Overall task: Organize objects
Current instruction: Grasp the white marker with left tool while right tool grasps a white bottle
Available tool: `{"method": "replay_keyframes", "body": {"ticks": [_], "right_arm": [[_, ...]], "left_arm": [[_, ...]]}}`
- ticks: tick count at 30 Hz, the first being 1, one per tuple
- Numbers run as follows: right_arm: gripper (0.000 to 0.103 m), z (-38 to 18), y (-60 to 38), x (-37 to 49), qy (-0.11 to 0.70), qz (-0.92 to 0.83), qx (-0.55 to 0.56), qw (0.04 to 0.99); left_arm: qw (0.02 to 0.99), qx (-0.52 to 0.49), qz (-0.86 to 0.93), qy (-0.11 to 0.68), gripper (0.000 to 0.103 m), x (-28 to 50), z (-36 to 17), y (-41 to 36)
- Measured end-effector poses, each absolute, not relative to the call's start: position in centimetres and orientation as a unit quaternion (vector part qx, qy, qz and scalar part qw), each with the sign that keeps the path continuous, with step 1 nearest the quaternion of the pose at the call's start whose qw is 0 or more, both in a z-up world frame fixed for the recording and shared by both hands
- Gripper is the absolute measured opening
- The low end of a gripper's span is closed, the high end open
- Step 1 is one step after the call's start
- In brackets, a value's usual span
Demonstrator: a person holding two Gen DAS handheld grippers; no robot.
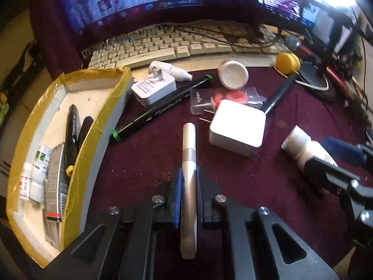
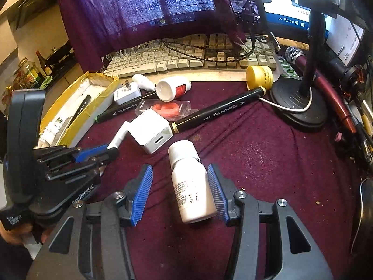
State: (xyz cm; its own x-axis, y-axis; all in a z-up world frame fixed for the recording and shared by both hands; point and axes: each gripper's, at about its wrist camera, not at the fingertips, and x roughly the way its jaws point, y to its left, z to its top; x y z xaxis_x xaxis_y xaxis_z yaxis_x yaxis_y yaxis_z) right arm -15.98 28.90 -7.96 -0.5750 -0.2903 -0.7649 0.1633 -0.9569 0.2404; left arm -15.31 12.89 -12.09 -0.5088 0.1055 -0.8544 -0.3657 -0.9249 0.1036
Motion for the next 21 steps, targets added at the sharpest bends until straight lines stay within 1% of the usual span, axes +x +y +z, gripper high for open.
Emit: {"method": "replay_keyframes", "body": {"ticks": [7,9,13,15,21], "right_arm": [[0.048,-8.1,29.4,-15.9,-0.077,-0.882,0.446,0.129],[0.048,-8.1,29.3,-15.9,-0.079,-0.881,0.448,0.133],[0.048,-8.0,29.1,-15.9,-0.075,-0.881,0.448,0.135],[0.048,-7.9,28.9,-15.8,-0.069,-0.881,0.448,0.136],[0.048,-8.1,28.8,-16.0,-0.063,-0.88,0.453,0.131]], "left_arm": [[0.166,-0.477,0.857,0.102,0.01,-15.3,-12.0,11.5],[0.172,-0.475,0.86,0.071,0.01,-14.9,-11.5,10.5],[0.162,-0.462,0.87,0.065,0.01,-14.2,-10.2,9.7],[0.166,-0.475,0.863,0.048,0.01,-14.7,-10.4,9.2],[0.161,-0.492,0.855,0.04,0.01,-16.0,-12.0,8.3]]}}
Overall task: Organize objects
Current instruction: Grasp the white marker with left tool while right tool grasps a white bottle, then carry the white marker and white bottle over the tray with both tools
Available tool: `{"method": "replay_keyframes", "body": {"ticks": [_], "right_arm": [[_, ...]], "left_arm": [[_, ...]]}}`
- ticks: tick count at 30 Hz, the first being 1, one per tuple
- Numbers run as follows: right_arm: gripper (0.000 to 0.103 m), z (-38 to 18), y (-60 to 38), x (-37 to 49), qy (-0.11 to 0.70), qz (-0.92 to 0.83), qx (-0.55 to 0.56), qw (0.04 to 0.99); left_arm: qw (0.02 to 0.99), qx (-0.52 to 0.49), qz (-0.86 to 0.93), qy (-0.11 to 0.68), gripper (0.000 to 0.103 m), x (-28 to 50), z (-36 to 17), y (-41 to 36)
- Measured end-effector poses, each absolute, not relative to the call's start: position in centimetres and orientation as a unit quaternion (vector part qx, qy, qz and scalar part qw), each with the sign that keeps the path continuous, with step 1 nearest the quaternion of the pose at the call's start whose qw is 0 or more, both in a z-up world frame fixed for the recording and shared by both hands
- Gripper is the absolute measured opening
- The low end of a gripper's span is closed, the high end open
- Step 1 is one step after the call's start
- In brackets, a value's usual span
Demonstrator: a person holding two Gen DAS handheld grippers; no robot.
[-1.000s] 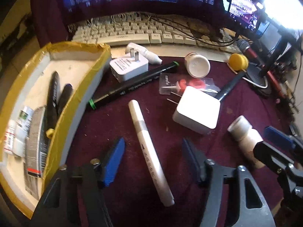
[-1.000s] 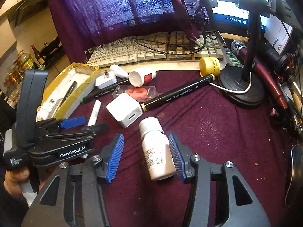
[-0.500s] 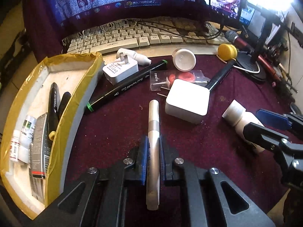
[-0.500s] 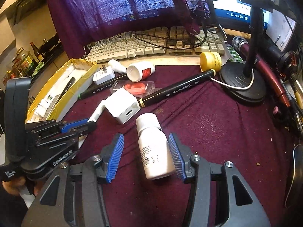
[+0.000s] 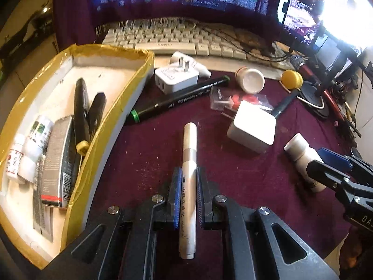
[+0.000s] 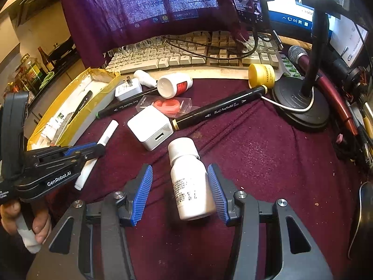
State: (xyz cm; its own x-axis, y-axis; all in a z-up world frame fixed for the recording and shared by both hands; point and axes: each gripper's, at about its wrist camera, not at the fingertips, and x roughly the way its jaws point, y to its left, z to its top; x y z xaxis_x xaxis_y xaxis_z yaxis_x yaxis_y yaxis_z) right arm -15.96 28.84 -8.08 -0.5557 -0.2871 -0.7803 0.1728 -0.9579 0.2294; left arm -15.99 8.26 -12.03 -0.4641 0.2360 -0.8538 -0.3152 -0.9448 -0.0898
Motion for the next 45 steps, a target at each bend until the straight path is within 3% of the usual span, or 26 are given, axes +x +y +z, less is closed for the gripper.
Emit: {"method": "replay_keyframes", "body": {"ticks": [6,17,21,23,45], "right_arm": [[0.048,-8.3,28.5,-15.5,-0.054,-0.884,0.448,0.123],[0.048,-9.5,28.3,-15.7,-0.054,-0.877,0.463,0.114],[0.037,-9.6,28.3,-15.9,-0.056,-0.874,0.468,0.118],[0.033,-9.5,27.9,-16.0,-0.046,-0.875,0.468,0.118],[0.033,-9.0,25.9,-16.4,-0.015,-0.868,0.481,0.122]], "left_arm": [[0.174,-0.492,0.846,0.11,0.011,-16.3,-11.9,9.0],[0.154,-0.497,0.849,0.096,0.01,-15.1,-11.4,7.3],[0.147,-0.507,0.843,0.103,0.01,-15.9,-11.5,7.3],[0.146,-0.514,0.84,0.09,0.01,-16.2,-11.3,7.1],[0.149,-0.497,0.855,0.001,0.01,-15.5,-6.1,2.5]]}}
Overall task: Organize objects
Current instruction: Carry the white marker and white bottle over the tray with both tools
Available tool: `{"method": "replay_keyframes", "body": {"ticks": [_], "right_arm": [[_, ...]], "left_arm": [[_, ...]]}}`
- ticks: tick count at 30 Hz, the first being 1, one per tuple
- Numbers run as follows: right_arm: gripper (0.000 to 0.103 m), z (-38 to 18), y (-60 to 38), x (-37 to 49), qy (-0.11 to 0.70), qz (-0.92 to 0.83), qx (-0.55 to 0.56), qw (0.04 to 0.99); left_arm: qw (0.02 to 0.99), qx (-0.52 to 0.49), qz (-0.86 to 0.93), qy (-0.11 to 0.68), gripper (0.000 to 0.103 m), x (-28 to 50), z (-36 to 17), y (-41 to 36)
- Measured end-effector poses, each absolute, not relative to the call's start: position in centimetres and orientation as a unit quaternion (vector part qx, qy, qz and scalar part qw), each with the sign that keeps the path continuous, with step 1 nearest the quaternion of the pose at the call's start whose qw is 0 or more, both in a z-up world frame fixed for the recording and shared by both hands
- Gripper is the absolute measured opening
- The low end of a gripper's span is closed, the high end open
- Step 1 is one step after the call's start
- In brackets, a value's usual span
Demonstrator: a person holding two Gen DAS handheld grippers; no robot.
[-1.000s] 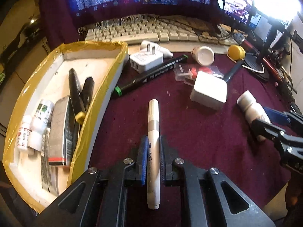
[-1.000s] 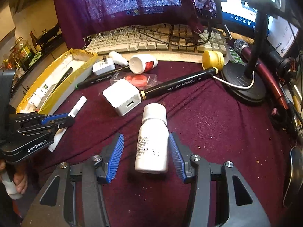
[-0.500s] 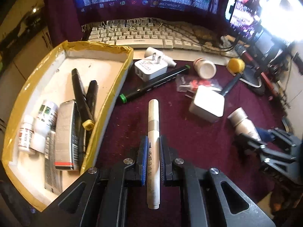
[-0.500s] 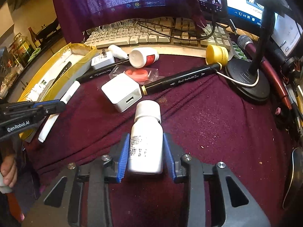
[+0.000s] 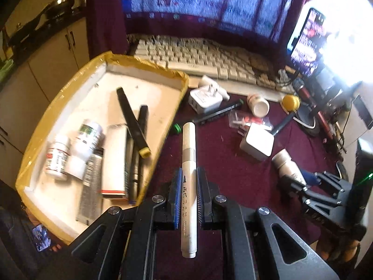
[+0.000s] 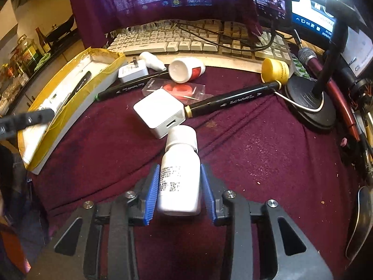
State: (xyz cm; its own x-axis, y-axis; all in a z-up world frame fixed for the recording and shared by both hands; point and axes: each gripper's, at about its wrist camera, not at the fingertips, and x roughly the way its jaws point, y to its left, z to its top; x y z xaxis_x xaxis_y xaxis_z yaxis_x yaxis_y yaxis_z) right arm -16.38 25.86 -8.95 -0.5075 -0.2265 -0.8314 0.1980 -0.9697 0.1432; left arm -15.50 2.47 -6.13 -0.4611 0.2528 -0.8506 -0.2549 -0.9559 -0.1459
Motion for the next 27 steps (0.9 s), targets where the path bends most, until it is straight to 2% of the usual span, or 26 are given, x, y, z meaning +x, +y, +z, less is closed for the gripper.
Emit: {"method": "replay_keyframes", "body": {"ticks": [11,16,21,27], "right_arm": [[0.033,-8.6,26.1,-16.6,-0.017,-0.871,0.476,0.118],[0.033,-8.6,25.7,-16.4,-0.005,-0.872,0.476,0.116],[0.033,-9.1,25.1,-16.7,-0.001,-0.87,0.479,0.116],[0.032,-8.7,24.6,-16.4,0.005,-0.87,0.478,0.118]], "left_arm": [[0.112,-0.472,0.874,-0.012,0.01,-16.6,-4.0,-1.7],[0.089,-0.452,0.886,-0.049,0.01,-17.4,-2.4,-6.0],[0.052,-0.443,0.892,-0.072,0.01,-18.2,-2.9,-10.4],[0.05,-0.459,0.882,-0.09,0.01,-18.8,-5.0,-11.4]]}}
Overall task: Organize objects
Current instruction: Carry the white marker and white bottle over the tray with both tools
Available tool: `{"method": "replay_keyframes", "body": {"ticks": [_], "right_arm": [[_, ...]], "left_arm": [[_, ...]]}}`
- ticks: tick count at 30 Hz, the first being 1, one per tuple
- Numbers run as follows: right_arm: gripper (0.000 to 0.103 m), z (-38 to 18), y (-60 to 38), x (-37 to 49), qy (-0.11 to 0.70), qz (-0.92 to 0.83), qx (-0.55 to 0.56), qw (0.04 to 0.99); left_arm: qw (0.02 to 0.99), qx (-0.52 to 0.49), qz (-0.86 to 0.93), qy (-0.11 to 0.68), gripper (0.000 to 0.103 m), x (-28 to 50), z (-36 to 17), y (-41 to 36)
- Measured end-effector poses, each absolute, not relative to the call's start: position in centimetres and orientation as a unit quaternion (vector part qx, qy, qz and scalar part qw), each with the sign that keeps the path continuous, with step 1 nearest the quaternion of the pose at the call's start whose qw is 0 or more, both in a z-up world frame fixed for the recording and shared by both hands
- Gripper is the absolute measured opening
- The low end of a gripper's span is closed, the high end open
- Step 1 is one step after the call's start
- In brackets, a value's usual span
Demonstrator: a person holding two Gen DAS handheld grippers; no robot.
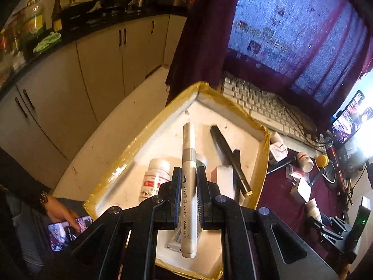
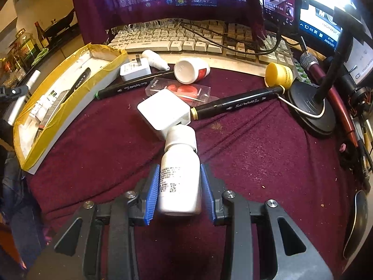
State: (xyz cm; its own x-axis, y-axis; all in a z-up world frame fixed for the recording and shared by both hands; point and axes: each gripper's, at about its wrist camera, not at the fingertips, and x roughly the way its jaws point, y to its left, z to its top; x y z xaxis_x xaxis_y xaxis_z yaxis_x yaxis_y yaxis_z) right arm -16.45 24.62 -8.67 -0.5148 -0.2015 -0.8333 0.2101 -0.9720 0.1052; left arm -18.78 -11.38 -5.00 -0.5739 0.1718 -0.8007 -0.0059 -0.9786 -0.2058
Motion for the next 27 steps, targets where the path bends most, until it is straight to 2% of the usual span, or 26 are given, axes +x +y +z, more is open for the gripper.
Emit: {"method": "replay_keyframes", "body": {"ticks": [9,19,27], "right_arm": [[0.032,-8.3,24.3,-15.9,0.006,-0.872,0.475,0.12],[0.032,-6.6,24.2,-15.0,-0.004,-0.884,0.449,0.13],[0.032,-4.0,21.4,-15.2,-0.036,-0.88,0.432,0.196]], "left_arm": [[0.054,-0.472,0.877,-0.067,0.01,-18.5,-6.9,-9.5],[0.052,-0.475,0.875,-0.084,0.01,-18.7,-7.8,-10.1],[0.056,-0.471,0.875,-0.101,0.01,-19.7,-7.9,-10.9]]}}
